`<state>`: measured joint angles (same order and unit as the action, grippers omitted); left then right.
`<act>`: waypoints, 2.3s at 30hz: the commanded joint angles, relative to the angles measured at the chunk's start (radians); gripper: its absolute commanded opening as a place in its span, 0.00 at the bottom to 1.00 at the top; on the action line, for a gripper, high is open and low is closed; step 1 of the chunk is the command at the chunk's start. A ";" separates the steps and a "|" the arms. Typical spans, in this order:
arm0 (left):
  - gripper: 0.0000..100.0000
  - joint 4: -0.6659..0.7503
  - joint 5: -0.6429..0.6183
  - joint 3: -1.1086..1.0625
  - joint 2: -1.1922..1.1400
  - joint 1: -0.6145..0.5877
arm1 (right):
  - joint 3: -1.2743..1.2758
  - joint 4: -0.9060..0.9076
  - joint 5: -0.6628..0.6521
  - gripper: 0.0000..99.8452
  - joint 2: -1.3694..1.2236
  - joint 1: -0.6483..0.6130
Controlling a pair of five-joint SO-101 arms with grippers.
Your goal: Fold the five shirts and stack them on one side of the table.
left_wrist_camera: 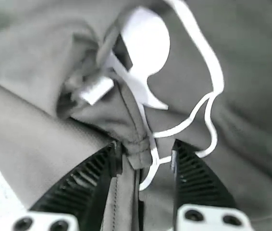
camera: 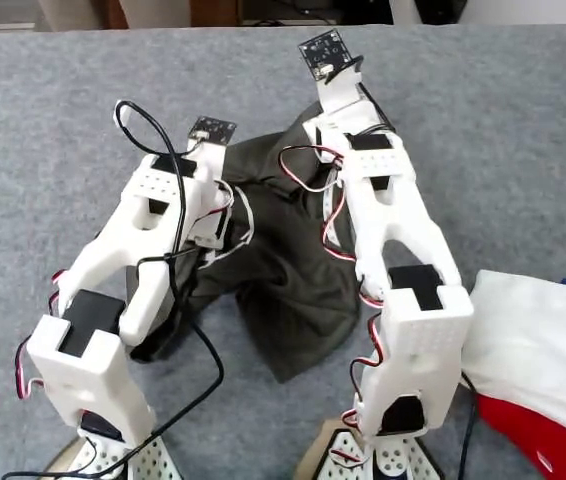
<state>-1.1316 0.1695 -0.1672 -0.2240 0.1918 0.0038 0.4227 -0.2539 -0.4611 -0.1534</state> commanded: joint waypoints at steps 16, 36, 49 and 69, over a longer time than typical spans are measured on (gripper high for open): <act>0.16 -0.058 -0.008 0.109 -0.018 -0.012 | -0.054 -0.002 0.003 0.00 0.004 0.021; 0.16 -0.100 -0.051 0.055 -0.018 0.049 | -0.054 -0.002 0.003 0.00 0.004 0.021; 0.16 -0.112 -0.051 0.064 -0.027 -0.002 | -0.056 -0.002 0.003 0.00 0.004 0.021; 0.16 0.017 -0.126 -0.008 -0.027 0.052 | -0.054 -0.002 0.003 0.00 0.004 0.021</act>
<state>-1.1224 0.0760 -0.1765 -0.2608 0.2163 0.0038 0.4227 -0.2539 -0.4611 -0.1534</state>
